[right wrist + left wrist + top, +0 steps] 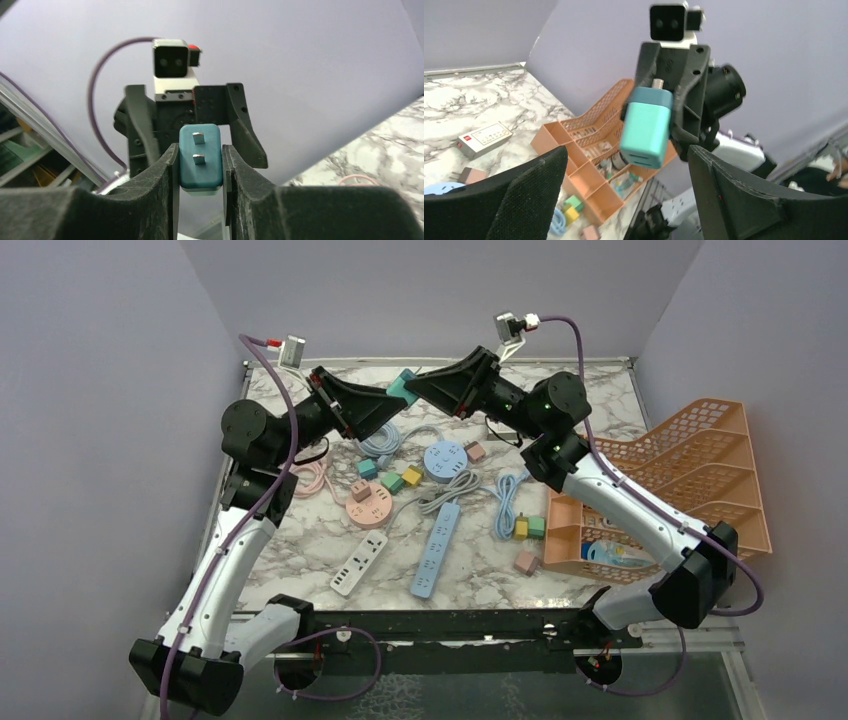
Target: Insert the plug
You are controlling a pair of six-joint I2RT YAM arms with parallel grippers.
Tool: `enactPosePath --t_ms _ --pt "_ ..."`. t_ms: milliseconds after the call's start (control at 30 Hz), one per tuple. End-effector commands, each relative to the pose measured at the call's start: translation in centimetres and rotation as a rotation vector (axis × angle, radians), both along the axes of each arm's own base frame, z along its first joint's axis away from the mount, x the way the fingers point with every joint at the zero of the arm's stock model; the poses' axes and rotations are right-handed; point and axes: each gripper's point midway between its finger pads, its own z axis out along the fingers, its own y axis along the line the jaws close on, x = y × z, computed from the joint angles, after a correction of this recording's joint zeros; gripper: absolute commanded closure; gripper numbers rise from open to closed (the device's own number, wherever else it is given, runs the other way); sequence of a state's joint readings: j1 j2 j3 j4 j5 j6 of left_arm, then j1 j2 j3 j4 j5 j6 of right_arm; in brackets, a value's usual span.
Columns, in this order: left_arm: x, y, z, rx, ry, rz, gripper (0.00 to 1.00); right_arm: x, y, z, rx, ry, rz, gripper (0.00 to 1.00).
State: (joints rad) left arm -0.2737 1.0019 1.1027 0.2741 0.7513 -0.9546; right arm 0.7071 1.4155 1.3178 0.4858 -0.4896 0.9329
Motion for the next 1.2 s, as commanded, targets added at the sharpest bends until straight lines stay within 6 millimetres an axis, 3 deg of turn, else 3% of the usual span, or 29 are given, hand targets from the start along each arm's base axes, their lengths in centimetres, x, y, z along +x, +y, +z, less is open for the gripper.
enactPosePath --t_ms 0,167,633,900,1033,1100,1167 --pt "1.7 0.7 2.4 -0.203 0.129 0.11 0.13 0.7 -0.5 2.2 0.13 0.051 -0.015 0.99" --pt "2.6 0.7 2.1 -0.308 0.237 0.137 0.27 1.6 0.1 1.7 0.132 0.104 -0.014 0.99" --pt "2.7 0.5 2.5 -0.362 0.242 0.131 0.65 3.8 0.5 -0.4 0.115 0.205 -0.082 0.99" --pt "2.3 -0.5 2.1 -0.326 0.216 0.083 0.58 4.8 1.1 -1.8 0.103 0.265 -0.091 0.99" --pt "1.9 -1.0 2.1 -0.313 0.196 0.066 0.6 4.9 1.2 -2.1 0.112 0.285 -0.085 0.99" --pt "2.0 -1.1 2.0 -0.309 0.187 0.069 0.68 5.0 1.3 -2.1 0.111 0.286 -0.084 0.99" --pt "2.1 -1.1 1.7 -0.303 0.181 0.075 0.86 5.0 1.2 -2.1 0.113 0.291 -0.085 0.98"
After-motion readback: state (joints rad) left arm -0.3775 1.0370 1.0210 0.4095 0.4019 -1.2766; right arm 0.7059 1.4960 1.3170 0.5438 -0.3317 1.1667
